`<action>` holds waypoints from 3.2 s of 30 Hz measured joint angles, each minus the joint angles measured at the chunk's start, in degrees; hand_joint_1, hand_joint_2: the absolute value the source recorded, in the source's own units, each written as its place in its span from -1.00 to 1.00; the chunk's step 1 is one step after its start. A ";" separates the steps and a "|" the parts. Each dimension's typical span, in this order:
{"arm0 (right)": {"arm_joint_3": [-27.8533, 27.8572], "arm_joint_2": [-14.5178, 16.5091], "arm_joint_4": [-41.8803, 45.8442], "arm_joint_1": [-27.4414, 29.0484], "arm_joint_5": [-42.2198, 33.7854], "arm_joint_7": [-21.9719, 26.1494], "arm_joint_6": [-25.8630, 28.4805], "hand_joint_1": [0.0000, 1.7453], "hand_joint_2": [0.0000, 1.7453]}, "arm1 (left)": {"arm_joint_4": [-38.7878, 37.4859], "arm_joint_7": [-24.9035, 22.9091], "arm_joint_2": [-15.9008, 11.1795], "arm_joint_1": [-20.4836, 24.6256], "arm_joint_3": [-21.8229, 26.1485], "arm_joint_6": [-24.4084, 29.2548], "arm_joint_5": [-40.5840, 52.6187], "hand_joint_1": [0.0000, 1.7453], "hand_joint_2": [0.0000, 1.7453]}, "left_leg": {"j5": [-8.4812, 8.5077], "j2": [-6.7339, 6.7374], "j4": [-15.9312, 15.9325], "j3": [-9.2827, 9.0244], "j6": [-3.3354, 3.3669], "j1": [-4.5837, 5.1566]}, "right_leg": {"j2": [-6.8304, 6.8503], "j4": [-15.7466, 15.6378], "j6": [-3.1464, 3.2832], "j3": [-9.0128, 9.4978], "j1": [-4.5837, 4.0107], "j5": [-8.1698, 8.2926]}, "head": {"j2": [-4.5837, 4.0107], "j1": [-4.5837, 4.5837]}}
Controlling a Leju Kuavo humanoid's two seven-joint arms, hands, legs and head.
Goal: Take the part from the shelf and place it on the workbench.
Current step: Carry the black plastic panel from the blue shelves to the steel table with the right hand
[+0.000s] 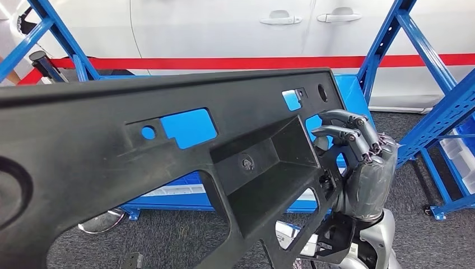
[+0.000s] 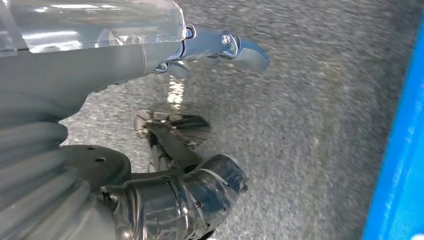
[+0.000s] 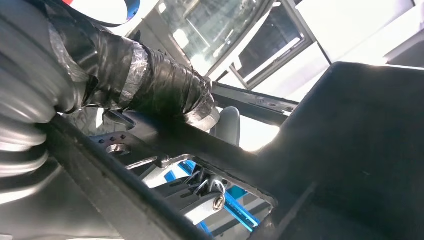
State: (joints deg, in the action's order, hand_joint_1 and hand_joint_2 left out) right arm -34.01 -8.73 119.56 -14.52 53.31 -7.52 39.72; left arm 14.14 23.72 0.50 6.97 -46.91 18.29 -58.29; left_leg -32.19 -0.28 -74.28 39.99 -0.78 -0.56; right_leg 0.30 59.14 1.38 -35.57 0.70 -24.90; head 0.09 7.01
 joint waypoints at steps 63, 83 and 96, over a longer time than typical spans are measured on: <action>-0.09 -0.60 0.05 1.89 -15.23 7.86 -0.09 1.00 1.00 | -0.09 0.63 0.03 0.28 0.02 0.21 -1.91 -1.00 1.00 | 3.59 0.33 10.95 -6.43 0.43 0.05 | 0.05 0.41 -0.74 1.10 0.43 -0.80 | 0.00 11.92; -0.09 -0.86 0.07 1.00 -13.60 6.53 -0.09 1.00 1.00 | -0.09 0.16 0.20 0.26 0.02 -0.15 -2.22 -1.00 1.00 | 7.73 -2.80 15.62 -4.55 1.02 0.40 | -1.01 0.29 -1.30 3.49 0.18 -2.71 | 0.00 12.04; -0.17 -0.90 0.04 0.50 -13.62 6.37 -0.10 1.00 1.00 | -0.11 0.15 0.01 0.81 0.02 -0.13 -2.69 -1.00 1.00 | 5.75 3.59 16.22 -6.75 1.38 1.15 | 5.58 0.07 -0.81 2.85 -0.16 -1.72 | 0.00 12.70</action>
State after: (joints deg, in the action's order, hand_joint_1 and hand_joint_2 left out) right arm -34.18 -9.63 119.60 -14.02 39.69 -1.15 39.63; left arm 14.03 23.87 0.51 7.78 -46.88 18.16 -60.98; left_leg -26.45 3.31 -58.06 33.24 0.60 0.60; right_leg 5.87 59.20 0.58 -32.72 0.54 -26.62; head 0.09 19.71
